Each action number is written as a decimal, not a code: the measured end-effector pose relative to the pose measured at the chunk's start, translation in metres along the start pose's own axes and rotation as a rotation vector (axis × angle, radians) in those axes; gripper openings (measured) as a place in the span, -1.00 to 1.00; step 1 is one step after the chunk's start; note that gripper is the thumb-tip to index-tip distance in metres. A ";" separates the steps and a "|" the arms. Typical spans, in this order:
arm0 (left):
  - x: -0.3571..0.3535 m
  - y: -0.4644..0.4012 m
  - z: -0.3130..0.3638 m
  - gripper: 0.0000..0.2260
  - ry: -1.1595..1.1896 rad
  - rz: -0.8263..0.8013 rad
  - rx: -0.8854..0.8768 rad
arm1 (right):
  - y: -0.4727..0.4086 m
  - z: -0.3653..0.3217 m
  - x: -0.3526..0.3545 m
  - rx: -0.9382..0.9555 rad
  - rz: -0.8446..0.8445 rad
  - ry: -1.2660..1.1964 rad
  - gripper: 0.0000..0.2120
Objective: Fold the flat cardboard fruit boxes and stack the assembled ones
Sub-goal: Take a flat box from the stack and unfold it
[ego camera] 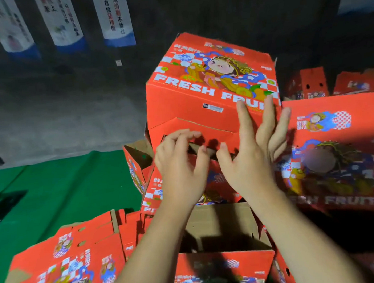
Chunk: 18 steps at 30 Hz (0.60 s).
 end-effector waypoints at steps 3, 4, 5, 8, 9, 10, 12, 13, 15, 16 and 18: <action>0.014 0.009 -0.004 -0.77 0.077 -0.008 0.008 | 0.015 -0.015 0.013 0.025 0.085 -0.073 -0.21; 0.019 0.012 -0.005 -0.77 0.100 -0.013 0.009 | 0.024 -0.023 0.016 0.035 0.100 -0.116 -0.25; 0.024 0.016 -0.007 -0.78 0.119 -0.014 0.005 | 0.034 -0.031 0.017 0.050 0.092 -0.155 -0.29; 0.042 0.035 -0.019 -0.80 0.189 -0.012 -0.011 | 0.071 -0.057 0.009 0.086 -0.014 -0.248 -0.41; 0.048 0.044 -0.028 -0.81 0.210 -0.010 -0.005 | 0.084 -0.065 0.004 0.082 -0.060 -0.281 -0.43; 0.055 0.056 -0.039 -0.82 0.226 -0.006 0.007 | 0.098 -0.074 -0.001 0.078 -0.110 -0.315 -0.44; 0.069 0.085 -0.071 -0.84 0.252 0.008 0.075 | 0.130 -0.095 -0.014 0.105 -0.221 -0.384 -0.46; 0.076 0.102 -0.089 -0.84 0.262 0.019 0.143 | 0.148 -0.106 -0.020 0.129 -0.285 -0.407 -0.47; 0.089 0.139 -0.129 -0.83 0.270 0.037 0.318 | 0.188 -0.129 -0.034 0.171 -0.435 -0.430 -0.48; 0.095 0.158 -0.150 -0.82 0.257 0.038 0.401 | 0.210 -0.138 -0.043 0.189 -0.520 -0.437 -0.48; 0.106 0.194 -0.188 -0.83 0.210 0.002 0.544 | 0.255 -0.156 -0.061 0.201 -0.700 -0.466 -0.44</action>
Point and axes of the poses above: each hand's wrist, its own y-axis away from the middle knuckle, its own x-axis out of the back of the hand, z = x × y, the point moved 5 cm from there along -y, towards the middle knuckle, and after that the axes turned 8 degrees about x, right-handed, at the moved point
